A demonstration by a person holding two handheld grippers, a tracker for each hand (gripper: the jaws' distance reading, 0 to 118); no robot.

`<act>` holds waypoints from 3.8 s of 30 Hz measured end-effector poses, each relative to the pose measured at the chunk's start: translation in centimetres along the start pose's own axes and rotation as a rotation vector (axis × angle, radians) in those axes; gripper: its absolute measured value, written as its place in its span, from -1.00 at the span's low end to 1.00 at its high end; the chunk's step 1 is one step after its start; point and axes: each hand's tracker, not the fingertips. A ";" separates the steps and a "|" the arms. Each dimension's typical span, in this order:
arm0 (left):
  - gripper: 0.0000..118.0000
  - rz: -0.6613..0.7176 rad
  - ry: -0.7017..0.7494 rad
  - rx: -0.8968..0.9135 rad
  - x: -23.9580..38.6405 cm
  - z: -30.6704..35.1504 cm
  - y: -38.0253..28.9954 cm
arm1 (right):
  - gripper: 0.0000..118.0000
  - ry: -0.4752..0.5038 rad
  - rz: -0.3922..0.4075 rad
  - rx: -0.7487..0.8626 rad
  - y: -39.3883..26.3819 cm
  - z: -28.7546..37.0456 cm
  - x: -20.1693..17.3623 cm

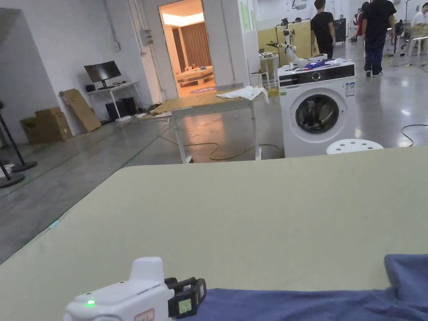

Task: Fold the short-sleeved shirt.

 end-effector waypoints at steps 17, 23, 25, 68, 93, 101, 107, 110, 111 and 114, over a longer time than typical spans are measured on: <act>-0.92 -0.022 0.248 -0.330 -2.8 -18.5 -0.3 | -1.00 -0.224 -0.099 -0.154 -2.1 2.3 5.9; -0.93 -0.087 0.288 -0.409 -1.9 -19.9 -0.1 | -0.27 -0.127 -0.021 -0.121 8.1 -5.3 7.0; -0.93 -0.130 0.292 -0.429 -1.4 -20.3 0.0 | 0.05 -0.121 0.018 -0.190 11.2 -9.8 8.3; -1.00 -0.090 0.014 -0.102 -3.0 10.0 -14.7 | -1.00 -0.132 -0.112 -0.333 1.3 -3.6 10.8; 0.16 -0.190 0.152 0.621 11.5 26.1 -12.8 | 0.27 0.064 0.128 0.291 5.9 2.2 -3.7; -1.00 -0.165 0.109 0.611 11.4 26.2 -13.0 | -0.97 0.036 0.180 0.273 4.3 1.8 -4.5; -1.00 -0.142 0.090 0.555 9.9 25.9 -12.5 | -1.00 0.032 0.152 0.260 4.2 1.7 -4.0; -1.00 -0.084 0.043 0.488 7.4 24.4 -10.9 | -1.00 0.044 0.127 0.237 3.7 1.5 -3.8; -0.92 -0.036 0.021 0.448 5.8 23.5 -10.3 | -1.00 0.047 0.120 0.227 3.4 1.3 -3.7; 0.35 0.122 -0.036 0.353 0.4 19.8 -10.6 | -1.00 0.072 0.103 0.198 2.6 1.3 -3.3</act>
